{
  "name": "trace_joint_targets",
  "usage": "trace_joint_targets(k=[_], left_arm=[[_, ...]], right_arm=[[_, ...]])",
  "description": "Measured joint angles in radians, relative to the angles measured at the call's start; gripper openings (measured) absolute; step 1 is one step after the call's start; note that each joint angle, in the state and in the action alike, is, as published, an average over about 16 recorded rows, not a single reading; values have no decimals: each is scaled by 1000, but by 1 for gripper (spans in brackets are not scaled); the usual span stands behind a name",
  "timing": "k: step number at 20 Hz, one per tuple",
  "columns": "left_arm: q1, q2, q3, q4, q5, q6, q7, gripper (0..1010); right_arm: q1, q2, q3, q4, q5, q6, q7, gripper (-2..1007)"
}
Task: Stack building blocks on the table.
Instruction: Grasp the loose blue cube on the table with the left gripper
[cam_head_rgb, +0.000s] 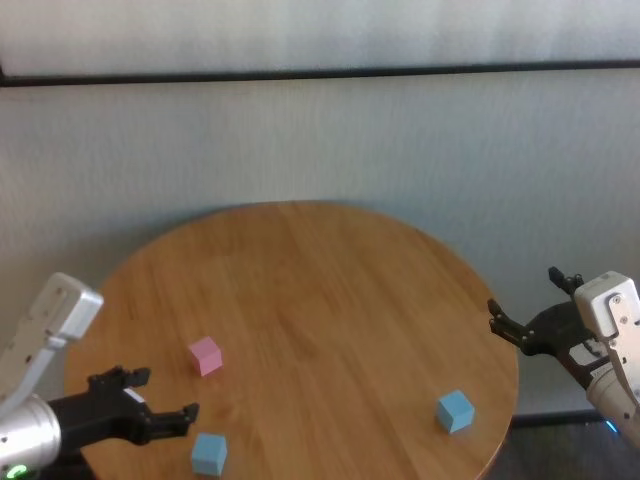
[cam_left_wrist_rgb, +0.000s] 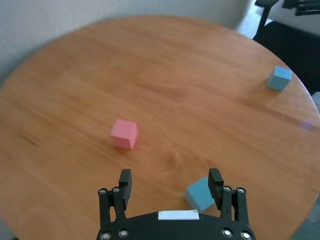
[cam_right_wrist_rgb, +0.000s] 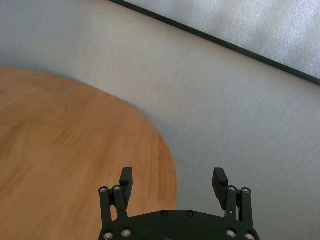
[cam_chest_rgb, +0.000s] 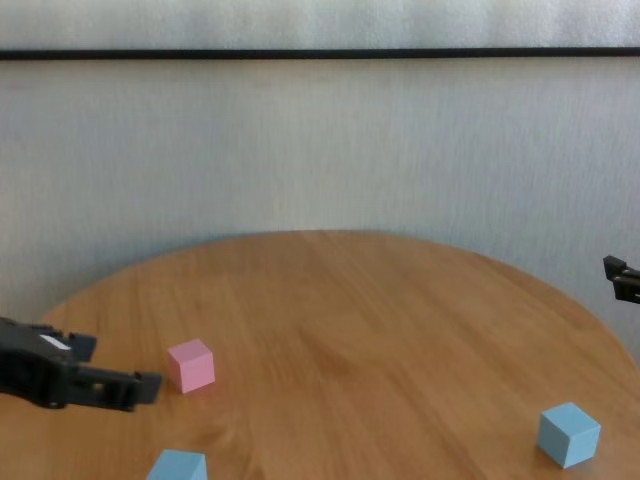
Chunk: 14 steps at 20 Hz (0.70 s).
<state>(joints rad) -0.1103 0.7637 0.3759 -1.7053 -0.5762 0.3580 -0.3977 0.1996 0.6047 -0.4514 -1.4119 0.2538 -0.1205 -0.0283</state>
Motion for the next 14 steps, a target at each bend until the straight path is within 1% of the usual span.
trace_joint_targets(k=[5,7,10,12,14], left_arm=[[-16,-29,11,-55,-14,156,66,1003],[-19,-40,16,-78,-15,209,93,1003],[-24,-53,26,-107,-7,271,134,1002],[-27,-62,34,-121,4,305,159,1002],[-29,-70,42,-131,16,333,181,1002]], right_arm=[[0,0,0,0,0,0,0,1005],[0,0,0,0,0,0,0,1005],[0,0,0,0,0,0,0,1005],[0,0,0,0,0,0,0,1005],[0,0,0,0,0,0,0,1005]])
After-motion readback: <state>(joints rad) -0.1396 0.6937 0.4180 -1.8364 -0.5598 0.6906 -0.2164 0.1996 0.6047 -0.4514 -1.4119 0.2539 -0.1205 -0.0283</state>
